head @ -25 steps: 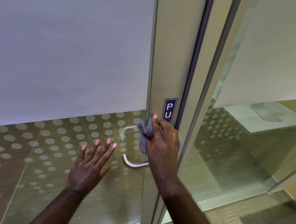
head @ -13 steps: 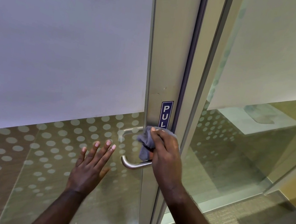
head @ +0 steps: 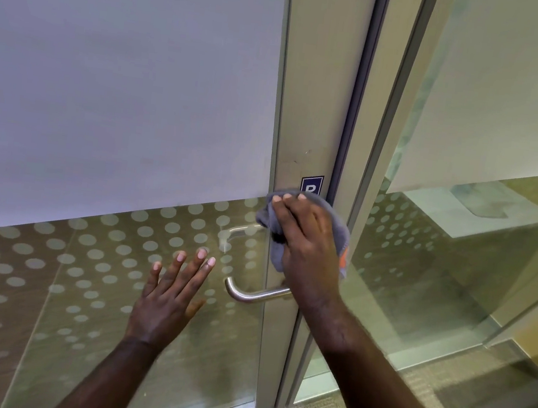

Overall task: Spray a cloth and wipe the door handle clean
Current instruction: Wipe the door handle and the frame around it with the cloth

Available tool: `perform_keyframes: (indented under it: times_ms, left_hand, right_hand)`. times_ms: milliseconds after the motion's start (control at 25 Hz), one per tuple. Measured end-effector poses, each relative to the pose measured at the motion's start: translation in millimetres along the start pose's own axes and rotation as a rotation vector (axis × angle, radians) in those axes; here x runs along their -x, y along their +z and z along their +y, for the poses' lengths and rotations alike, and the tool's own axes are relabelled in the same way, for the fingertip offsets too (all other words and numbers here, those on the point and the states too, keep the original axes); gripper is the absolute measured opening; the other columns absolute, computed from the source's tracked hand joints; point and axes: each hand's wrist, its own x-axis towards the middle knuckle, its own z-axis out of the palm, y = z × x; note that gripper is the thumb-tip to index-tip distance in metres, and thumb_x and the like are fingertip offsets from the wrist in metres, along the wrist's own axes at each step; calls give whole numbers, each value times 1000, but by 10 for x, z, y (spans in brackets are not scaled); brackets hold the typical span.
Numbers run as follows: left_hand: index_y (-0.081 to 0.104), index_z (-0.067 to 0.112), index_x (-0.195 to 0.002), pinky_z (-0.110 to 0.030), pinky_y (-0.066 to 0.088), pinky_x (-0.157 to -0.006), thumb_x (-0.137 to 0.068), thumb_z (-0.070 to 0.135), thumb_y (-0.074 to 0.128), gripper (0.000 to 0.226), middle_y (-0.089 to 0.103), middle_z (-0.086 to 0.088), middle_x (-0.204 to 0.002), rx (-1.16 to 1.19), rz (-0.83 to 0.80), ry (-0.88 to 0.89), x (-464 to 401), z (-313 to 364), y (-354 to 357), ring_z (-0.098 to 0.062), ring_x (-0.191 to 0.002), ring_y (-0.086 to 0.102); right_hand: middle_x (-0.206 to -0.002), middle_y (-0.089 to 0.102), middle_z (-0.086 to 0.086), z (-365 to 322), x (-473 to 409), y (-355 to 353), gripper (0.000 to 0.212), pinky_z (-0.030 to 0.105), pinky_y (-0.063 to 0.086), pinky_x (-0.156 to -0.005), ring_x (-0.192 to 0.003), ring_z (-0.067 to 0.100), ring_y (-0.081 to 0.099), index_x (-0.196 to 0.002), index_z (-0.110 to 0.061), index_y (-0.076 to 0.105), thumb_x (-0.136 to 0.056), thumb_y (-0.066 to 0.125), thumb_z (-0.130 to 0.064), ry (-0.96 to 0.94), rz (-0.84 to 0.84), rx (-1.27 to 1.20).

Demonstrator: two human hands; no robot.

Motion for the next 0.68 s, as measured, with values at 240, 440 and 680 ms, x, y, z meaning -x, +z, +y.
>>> perform_keyframes:
  times_ms: [240, 440, 680]
  left_hand:
    - [0, 27, -157, -42, -10, -119, -98, 56, 5, 66, -11, 7, -165, -22, -3, -1, 9, -8, 31, -18, -151, -14]
    - [1, 27, -157, -42, -11, -119, -98, 57, 5, 67, -11, 7, -165, -21, -5, -8, 4, -3, 24, -18, -151, -14]
    - [2, 27, -157, -42, -11, -120, -98, 57, 5, 67, -11, 7, -165, -20, -1, -12, 12, 2, 30, -18, -151, -13]
  right_hand:
    - [-123, 67, 11, 49, 448, 108, 50, 40, 44, -102, -116, 31, 61, -121, -3, 66, -73, 78, -1, -59, -190, 86]
    - [-118, 69, 9, 55, 461, 105, 49, 38, 48, -98, -110, 30, 63, -118, -3, 68, -71, 79, 0, -52, -223, 57]
    - [-135, 52, 13, 30, 362, -12, 44, 42, 46, -103, -126, 25, 46, -134, -7, 55, -92, 57, -19, 23, 3, 31]
